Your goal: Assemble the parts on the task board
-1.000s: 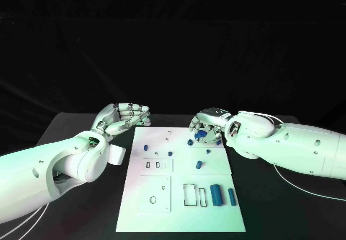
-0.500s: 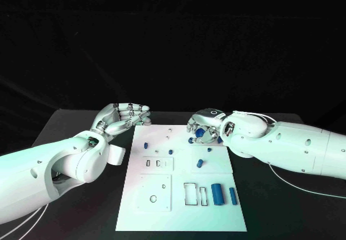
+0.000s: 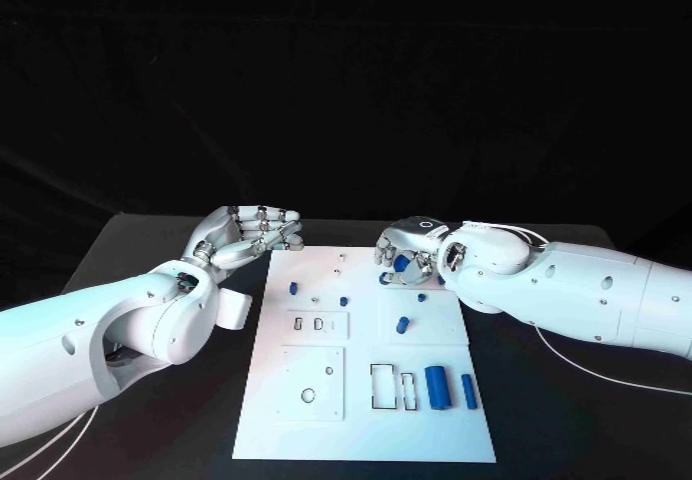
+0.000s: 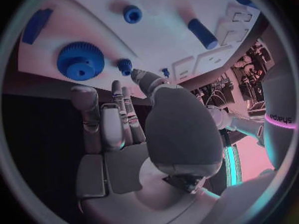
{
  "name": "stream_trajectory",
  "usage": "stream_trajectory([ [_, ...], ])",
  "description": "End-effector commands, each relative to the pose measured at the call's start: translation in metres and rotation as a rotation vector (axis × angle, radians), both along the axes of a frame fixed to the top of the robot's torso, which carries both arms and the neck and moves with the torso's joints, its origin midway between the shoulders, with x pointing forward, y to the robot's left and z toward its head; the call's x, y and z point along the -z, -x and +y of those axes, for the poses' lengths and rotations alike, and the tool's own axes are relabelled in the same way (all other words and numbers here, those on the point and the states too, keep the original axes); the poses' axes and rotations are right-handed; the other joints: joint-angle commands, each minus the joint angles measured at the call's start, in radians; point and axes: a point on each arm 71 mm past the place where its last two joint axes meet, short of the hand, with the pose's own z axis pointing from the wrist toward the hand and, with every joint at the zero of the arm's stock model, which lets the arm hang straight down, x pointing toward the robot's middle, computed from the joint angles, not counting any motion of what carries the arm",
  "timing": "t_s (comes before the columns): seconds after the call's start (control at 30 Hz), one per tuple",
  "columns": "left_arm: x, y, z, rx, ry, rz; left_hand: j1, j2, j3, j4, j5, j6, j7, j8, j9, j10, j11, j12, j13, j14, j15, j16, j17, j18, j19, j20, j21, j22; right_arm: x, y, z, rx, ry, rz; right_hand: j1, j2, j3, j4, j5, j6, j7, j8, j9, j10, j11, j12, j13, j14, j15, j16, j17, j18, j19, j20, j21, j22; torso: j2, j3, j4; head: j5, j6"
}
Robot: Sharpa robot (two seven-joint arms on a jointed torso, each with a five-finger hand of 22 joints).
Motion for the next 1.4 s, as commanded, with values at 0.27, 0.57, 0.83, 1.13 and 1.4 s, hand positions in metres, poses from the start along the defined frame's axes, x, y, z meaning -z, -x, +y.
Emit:
stream_trajectory([
  [0.27, -0.001, 0.0, -0.002, 0.02, 0.011, 0.005, -0.002, -0.007, 0.007, 0.002, -0.004, -0.003, 0.007, -0.007, -0.002, 0.002, 0.006, -0.008, -0.001, 0.007, 0.003, -0.003, 0.002, 0.004, 0.005, 0.002, 0.005, -0.001, 0.004, 0.001, -0.001, 0.001, 0.031, 0.017, 0.007, -0.002, 0.022, 0.004, 0.007, 0.017, -0.003, 0.0, 0.008, 0.006, 0.001, -0.002, 0.001, 0.04, 0.005, 0.023, 0.02, -0.014, 0.014, 0.002, 0.03, 0.038, 0.004, 0.0001, 0.0022, -0.006, -0.006],
  [0.57, 0.0, -0.001, -0.001, 0.02, 0.01, 0.011, -0.003, -0.007, 0.008, 0.002, -0.004, -0.003, 0.007, -0.007, -0.002, 0.002, 0.007, -0.009, -0.001, 0.007, 0.004, -0.004, 0.003, 0.004, 0.005, 0.002, 0.005, -0.002, 0.006, 0.002, -0.001, -0.003, 0.029, 0.025, 0.011, -0.003, 0.034, 0.006, 0.011, 0.023, -0.005, 0.001, 0.013, 0.011, 0.0, -0.002, 0.001, 0.041, 0.004, 0.035, 0.032, -0.016, 0.016, 0.001, 0.044, 0.056, 0.006, -0.0001, 0.0061, -0.008, -0.006],
  [0.83, 0.0, -0.001, 0.0, 0.019, 0.011, 0.017, -0.003, -0.007, 0.008, 0.002, -0.004, -0.003, 0.007, -0.007, -0.002, 0.002, 0.007, -0.009, -0.001, 0.007, 0.004, -0.004, 0.003, 0.004, 0.005, 0.002, 0.005, -0.002, 0.007, 0.001, -0.002, 0.001, 0.03, 0.031, 0.013, -0.002, 0.046, 0.007, 0.015, 0.026, -0.006, 0.002, 0.017, 0.015, -0.002, -0.002, 0.001, 0.041, 0.003, 0.041, 0.036, -0.017, 0.016, 0.001, 0.053, 0.068, 0.01, -0.0009, 0.0061, -0.009, -0.006],
  [1.13, 0.001, -0.002, -0.001, 0.021, 0.011, 0.021, -0.005, -0.007, 0.009, 0.003, -0.005, -0.004, 0.008, -0.008, -0.002, 0.002, 0.007, -0.01, -0.001, 0.007, 0.004, -0.004, 0.003, 0.004, 0.006, 0.002, 0.005, -0.002, 0.01, 0.001, -0.002, 0.003, 0.036, 0.043, 0.021, 0.006, 0.078, 0.005, 0.006, 0.034, -0.01, 0.006, 0.028, 0.026, -0.005, -0.002, 0.0, 0.041, 0.001, 0.054, 0.046, -0.019, 0.016, -0.001, 0.074, 0.095, 0.011, -0.0006, 0.008, -0.004, -0.009],
  [1.4, 0.001, -0.002, 0.001, 0.02, 0.01, 0.025, -0.005, -0.007, 0.009, 0.003, -0.005, -0.004, 0.008, -0.008, -0.002, 0.002, 0.007, -0.01, -0.001, 0.007, 0.004, -0.004, 0.003, 0.004, 0.006, 0.002, 0.005, -0.002, 0.012, 0.0, -0.004, 0.01, 0.041, 0.05, 0.024, 0.012, 0.102, 0.004, -0.003, 0.043, -0.014, 0.012, 0.037, 0.037, -0.009, -0.001, 0.0, 0.042, -0.002, 0.067, 0.059, -0.022, 0.021, -0.001, 0.094, 0.122, 0.011, -0.0005, 0.0072, -0.006, -0.014],
])
